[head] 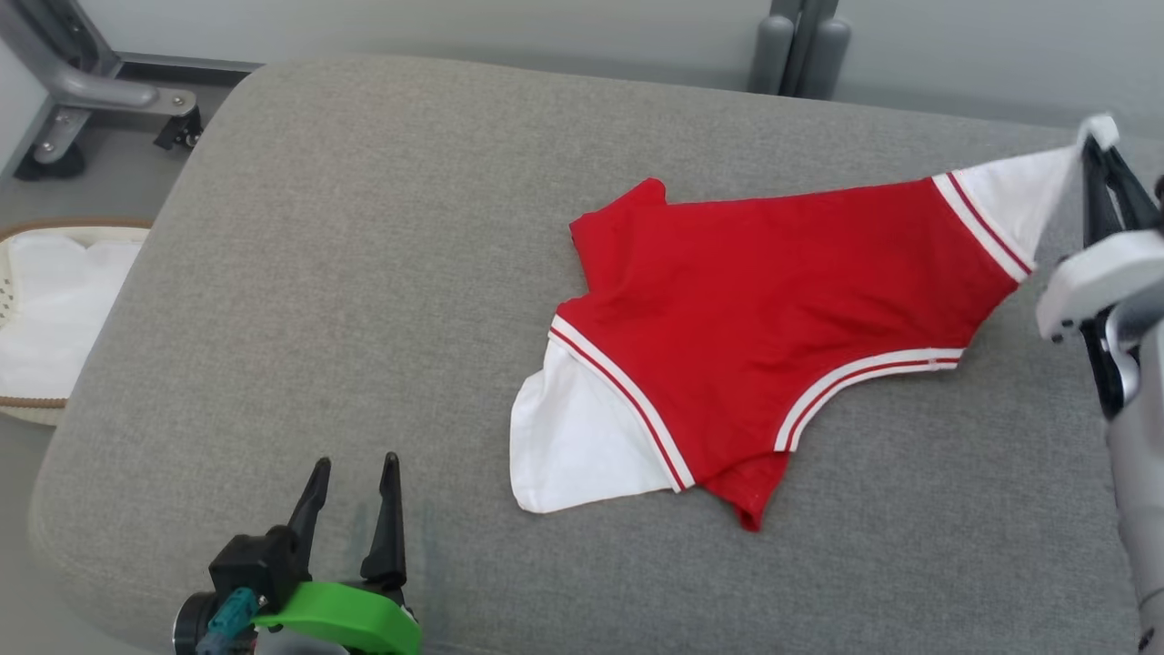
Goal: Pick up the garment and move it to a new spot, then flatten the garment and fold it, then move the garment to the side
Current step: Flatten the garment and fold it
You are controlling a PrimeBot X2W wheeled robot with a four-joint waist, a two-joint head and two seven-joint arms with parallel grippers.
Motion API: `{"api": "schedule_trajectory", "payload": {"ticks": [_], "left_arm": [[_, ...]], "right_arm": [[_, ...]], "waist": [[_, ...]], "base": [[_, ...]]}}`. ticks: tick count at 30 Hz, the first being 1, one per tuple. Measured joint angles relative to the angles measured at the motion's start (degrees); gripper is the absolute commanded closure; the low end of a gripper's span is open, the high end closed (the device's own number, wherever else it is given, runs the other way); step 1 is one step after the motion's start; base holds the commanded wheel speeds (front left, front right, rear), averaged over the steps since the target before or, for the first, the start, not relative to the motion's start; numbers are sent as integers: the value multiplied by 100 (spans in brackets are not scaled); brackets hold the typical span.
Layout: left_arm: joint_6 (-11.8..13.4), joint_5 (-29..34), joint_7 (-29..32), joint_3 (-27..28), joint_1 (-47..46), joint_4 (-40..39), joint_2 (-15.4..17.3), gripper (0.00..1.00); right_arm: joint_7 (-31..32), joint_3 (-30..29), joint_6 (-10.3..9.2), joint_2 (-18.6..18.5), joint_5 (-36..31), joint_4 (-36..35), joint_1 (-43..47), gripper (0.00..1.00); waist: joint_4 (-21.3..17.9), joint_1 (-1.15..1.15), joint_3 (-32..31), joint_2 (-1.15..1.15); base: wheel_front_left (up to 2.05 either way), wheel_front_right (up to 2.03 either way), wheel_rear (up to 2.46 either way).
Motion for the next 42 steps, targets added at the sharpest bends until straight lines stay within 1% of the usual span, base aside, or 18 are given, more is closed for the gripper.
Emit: {"api": "schedule_trajectory", "payload": {"ticks": [4,7,9,15,19,24,27,32,35,41,42], "left_arm": [[0,10,0,-51,-59,-19,-2,0],[0,23,0,-81,-82,-19,-3,0],[0,44,0,-90,-88,-23,-2,0],[0,62,0,-279,-101,-27,-2,0],[-1,87,0,-569,-97,9,-5,0],[0,76,0,-866,-93,231,-7,0],[-1,47,0,-994,-101,566,-7,0],[0,-54,0,-876,-231,1182,-5,0],[-1,-218,0,-961,-307,1477,-3,0],[-1,-504,-11,-1071,-506,1915,-8,0],[-1,-526,-11,-1081,-537,1941,-2,67]], "right_arm": [[-1,-539,0,67,-203,-232,471,0],[-1,-617,0,242,-292,-503,809,0],[-1,-501,0,378,-320,-714,982,0],[0,253,0,743,-187,-1477,1527,0],[-1,742,0,920,-14,-1952,1987,0],[0,1151,0,1031,219,-2150,2426,0],[0,1269,0,1053,268,-2173,2588,0],[-1,1258,0,1058,283,-2167,2763,0],[-1,1273,0,1065,282,-2179,2826,0],[-1,1335,0,1069,311,-2203,2909,0],[0,1349,0,1068,343,-2201,2910,0]], "waist": [[-120,0,42,0],[-210,0,45,0],[-262,0,36,0],[-381,0,-38,0],[-483,0,-88,0],[-680,0,-140,0],[-835,0,-152,0],[-1090,0,-144,0],[-1229,0,-120,0],[-1377,0,-91,0],[-1390,0,-90,0]], "base": [[0,0,0],[0,0,0],[0,0,0],[0,0,0],[0,0,0],[0,0,0],[0,0,0],[0,0,0],[0,0,0],[0,0,0],[0,0,0]]}}
